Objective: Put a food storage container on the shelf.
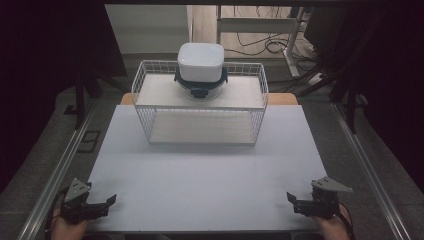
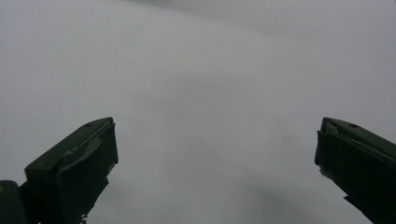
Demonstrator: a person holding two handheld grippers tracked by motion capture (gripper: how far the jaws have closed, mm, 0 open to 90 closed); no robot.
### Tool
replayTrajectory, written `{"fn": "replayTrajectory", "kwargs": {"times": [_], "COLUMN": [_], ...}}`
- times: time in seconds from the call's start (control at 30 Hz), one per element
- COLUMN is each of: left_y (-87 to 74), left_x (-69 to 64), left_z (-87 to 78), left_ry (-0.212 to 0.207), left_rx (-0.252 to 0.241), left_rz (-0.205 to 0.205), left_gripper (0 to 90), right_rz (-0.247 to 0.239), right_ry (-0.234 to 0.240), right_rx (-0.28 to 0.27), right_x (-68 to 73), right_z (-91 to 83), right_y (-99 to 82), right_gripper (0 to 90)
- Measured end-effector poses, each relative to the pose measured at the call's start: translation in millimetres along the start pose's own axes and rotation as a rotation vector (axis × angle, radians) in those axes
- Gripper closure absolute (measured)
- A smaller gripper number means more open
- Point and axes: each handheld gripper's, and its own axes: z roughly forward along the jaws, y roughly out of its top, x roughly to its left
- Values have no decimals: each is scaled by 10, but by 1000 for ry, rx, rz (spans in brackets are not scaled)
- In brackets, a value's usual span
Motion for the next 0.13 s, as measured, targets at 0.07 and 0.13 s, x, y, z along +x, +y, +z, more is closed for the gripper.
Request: {"fn": "replayTrajectory", "kwargs": {"times": [0.07, 0.13], "left_y": [-7, -5], "left_x": [8, 5], "left_z": [11, 20], "left_ry": [-3, -4], "left_rx": [9, 15], "left_rz": [-6, -5], "left_gripper": [13, 13], "right_rz": [2, 2], "right_ry": [5, 4], "right_rx": [14, 27], "right_x": [-1, -3], "right_z": [19, 38], "right_y": [-10, -21], "right_gripper": [0, 0]}}
